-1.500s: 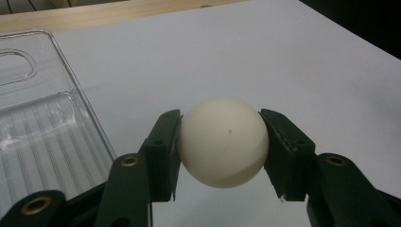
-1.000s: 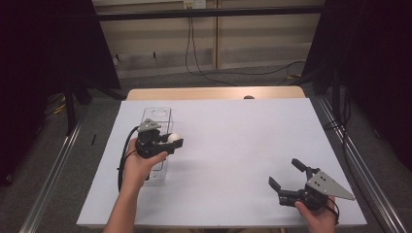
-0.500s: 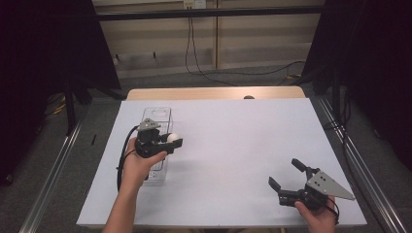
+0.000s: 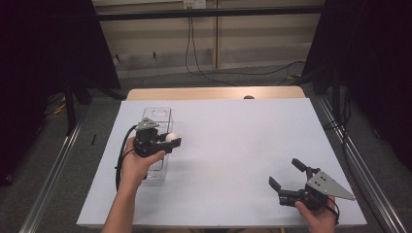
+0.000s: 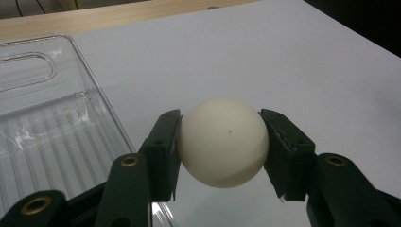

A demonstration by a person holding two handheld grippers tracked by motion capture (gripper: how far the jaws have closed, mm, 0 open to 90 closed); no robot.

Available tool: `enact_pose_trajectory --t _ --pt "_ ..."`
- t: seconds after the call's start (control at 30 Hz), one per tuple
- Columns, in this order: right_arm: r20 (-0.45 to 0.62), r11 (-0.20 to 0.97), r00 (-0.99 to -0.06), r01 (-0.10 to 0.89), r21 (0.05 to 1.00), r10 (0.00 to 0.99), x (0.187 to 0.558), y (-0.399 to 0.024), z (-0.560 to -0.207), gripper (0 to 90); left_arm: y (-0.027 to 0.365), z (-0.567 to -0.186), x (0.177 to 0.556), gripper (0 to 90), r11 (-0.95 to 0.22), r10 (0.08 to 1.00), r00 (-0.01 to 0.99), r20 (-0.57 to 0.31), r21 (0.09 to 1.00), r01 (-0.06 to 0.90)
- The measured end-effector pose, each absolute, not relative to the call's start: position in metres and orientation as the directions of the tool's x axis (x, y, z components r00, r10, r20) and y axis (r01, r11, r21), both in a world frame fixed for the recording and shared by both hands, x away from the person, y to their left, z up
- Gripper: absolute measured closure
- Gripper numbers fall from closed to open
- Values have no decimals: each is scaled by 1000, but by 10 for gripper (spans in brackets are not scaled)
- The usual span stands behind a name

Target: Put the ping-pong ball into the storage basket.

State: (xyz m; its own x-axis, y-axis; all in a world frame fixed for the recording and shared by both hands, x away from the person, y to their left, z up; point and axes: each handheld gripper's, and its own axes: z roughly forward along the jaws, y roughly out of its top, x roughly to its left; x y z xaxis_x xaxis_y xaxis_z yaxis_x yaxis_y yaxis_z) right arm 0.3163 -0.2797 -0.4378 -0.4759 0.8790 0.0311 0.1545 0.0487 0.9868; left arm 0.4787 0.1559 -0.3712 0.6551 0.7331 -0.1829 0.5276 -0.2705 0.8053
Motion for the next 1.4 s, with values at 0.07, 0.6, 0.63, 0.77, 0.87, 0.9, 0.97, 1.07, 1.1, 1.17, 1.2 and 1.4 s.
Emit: enact_pose_trajectory --t 0.07,0.6,0.63,0.77,0.87,0.9,0.97,1.07,1.1,1.17,1.2,1.4 --pt "34 47 -477 158 986 878 316 -280 -438 15 156 -371 479 511 -266 736 652 -182 808 526" --pt "32 48 -478 156 987 878 316 -279 -438 15 162 -368 479 511 -254 739 647 -186 813 524" --pt "35 47 -478 158 986 878 316 -279 -438 15 161 -368 479 511 -251 744 642 -185 813 525" --pt "32 47 -478 154 987 878 316 -279 -438 15 163 -368 479 511 -252 744 642 -182 815 523" --pt "34 48 -477 157 986 878 316 -279 -438 15 164 -368 480 511 -251 741 645 -185 816 521" --pt "34 47 -477 158 986 878 317 -279 -438 15 164 -367 480 511 -253 747 640 -179 813 524" --pt "35 47 -477 158 986 878 317 -279 -438 15 165 -367 480 511 -244 747 638 -185 816 523" --pt "35 46 -477 158 986 878 317 -279 -438 15 167 -367 480 511 -248 753 634 -177 816 523" --pt "36 46 -479 158 986 877 316 -279 -438 15 168 -367 480 511 -249 751 636 -177 817 521" --pt "31 51 -481 156 986 876 317 -279 -438 16 168 -367 479 511 -243 752 633 -181 817 522" --pt "29 53 -482 156 986 876 317 -279 -438 16 168 -367 479 511 -244 754 632 -180 817 523" --pt "31 51 -481 155 987 876 317 -279 -438 16 171 -366 479 511 -248 756 631 -175 815 523"
